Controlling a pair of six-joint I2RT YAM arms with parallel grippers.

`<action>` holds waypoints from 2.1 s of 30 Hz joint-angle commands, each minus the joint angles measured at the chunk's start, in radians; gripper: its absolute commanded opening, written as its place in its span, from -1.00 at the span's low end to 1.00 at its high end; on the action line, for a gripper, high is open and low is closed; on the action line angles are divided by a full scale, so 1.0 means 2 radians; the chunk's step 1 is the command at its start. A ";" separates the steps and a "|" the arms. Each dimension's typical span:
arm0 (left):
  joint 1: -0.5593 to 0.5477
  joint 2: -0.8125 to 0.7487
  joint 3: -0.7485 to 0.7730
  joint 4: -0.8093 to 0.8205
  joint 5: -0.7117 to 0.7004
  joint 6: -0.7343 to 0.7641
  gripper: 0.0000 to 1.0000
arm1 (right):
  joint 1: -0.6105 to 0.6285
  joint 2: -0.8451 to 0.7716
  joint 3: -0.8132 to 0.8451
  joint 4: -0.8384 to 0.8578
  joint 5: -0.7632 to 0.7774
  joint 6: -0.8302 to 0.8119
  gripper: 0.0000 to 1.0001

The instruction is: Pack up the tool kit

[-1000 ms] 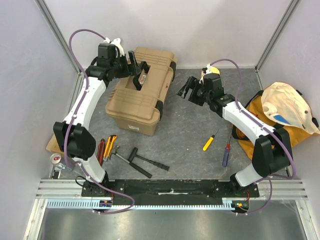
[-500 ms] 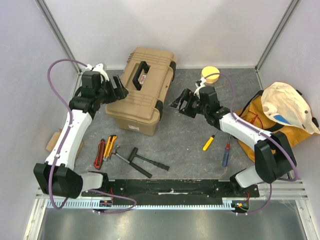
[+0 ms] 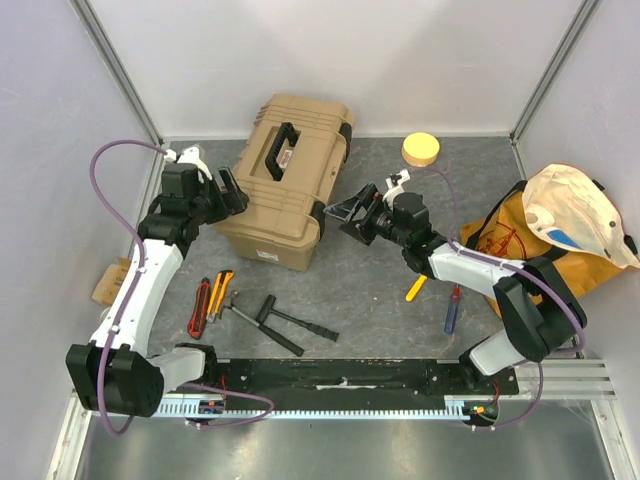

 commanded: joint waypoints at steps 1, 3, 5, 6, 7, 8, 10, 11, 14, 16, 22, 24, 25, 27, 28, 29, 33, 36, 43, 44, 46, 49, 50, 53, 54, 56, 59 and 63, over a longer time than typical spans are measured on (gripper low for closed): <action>-0.002 -0.008 -0.024 -0.028 0.012 0.002 0.79 | -0.004 0.009 0.004 0.049 0.030 0.016 0.95; -0.002 -0.010 -0.024 -0.026 0.022 0.003 0.79 | -0.015 0.014 0.027 0.026 0.037 0.006 0.93; -0.003 -0.015 -0.019 -0.026 0.017 0.010 0.79 | -0.034 0.019 0.044 0.019 0.036 0.003 0.92; -0.003 -0.015 -0.012 -0.026 0.010 0.016 0.79 | -0.045 0.022 0.049 0.022 0.037 0.008 0.91; -0.002 -0.015 -0.002 -0.028 0.003 0.021 0.79 | -0.059 0.026 0.054 0.029 0.036 0.014 0.91; -0.002 -0.012 0.009 -0.030 -0.005 0.026 0.79 | -0.072 0.030 0.057 0.038 0.036 0.020 0.91; 0.000 0.000 0.044 -0.035 -0.017 0.033 0.79 | -0.093 0.051 0.069 0.060 0.032 0.033 0.91; 0.000 0.007 0.060 -0.038 -0.018 0.034 0.79 | -0.101 0.063 0.079 0.067 0.029 0.036 0.91; 0.006 0.040 0.113 -0.041 -0.022 0.027 0.79 | -0.112 0.111 0.119 0.075 0.026 0.042 0.96; 0.012 0.070 0.146 -0.041 -0.018 0.020 0.79 | -0.118 0.147 0.146 0.084 0.025 0.057 0.96; 0.025 0.174 0.222 -0.026 0.013 0.006 0.78 | -0.131 0.269 0.201 0.205 0.019 0.166 0.96; 0.031 0.205 0.244 -0.018 0.025 0.000 0.78 | -0.131 0.302 0.214 0.241 0.018 0.202 0.96; 0.034 0.221 0.255 -0.015 0.031 -0.002 0.78 | -0.131 0.317 0.221 0.258 0.019 0.215 0.96; 0.039 0.247 0.278 -0.012 0.042 -0.009 0.78 | -0.131 0.342 0.233 0.291 0.022 0.235 0.96; 0.042 0.260 0.284 -0.009 0.052 -0.012 0.78 | -0.131 0.354 0.240 0.306 0.026 0.246 0.96; 0.043 0.268 0.288 -0.006 0.065 -0.016 0.78 | -0.131 0.364 0.246 0.321 0.029 0.254 0.96; 0.047 0.301 0.298 0.015 0.126 -0.029 0.78 | -0.131 0.408 0.283 0.367 0.037 0.290 0.96; 0.048 0.314 0.300 0.027 0.160 -0.029 0.78 | -0.124 0.437 0.298 0.413 0.056 0.335 0.96; 0.047 0.336 0.301 0.049 0.237 -0.031 0.76 | -0.115 0.482 0.347 0.447 0.066 0.371 0.96; 0.047 0.337 0.299 0.052 0.244 -0.032 0.75 | -0.114 0.484 0.356 0.436 0.060 0.363 0.96; 0.047 0.340 0.299 0.054 0.247 -0.030 0.75 | -0.113 0.485 0.360 0.422 0.052 0.348 0.96; 0.047 0.341 0.302 0.055 0.253 -0.019 0.75 | -0.109 0.492 0.363 0.430 0.053 0.342 0.96; 0.047 0.342 0.302 0.056 0.259 -0.015 0.75 | -0.109 0.498 0.369 0.434 0.050 0.343 0.96; 0.047 0.344 0.298 0.060 0.273 -0.012 0.75 | -0.103 0.507 0.388 0.436 0.036 0.344 0.96; 0.047 0.345 0.297 0.065 0.279 -0.013 0.75 | -0.100 0.507 0.390 0.441 0.033 0.344 0.96; 0.047 0.344 0.289 0.075 0.292 -0.017 0.75 | -0.095 0.507 0.393 0.459 0.030 0.343 0.96; 0.047 0.342 0.284 0.083 0.305 -0.020 0.75 | -0.091 0.509 0.399 0.494 0.030 0.343 0.96; 0.047 0.341 0.282 0.084 0.311 -0.016 0.75 | -0.091 0.512 0.392 0.530 0.046 0.355 0.89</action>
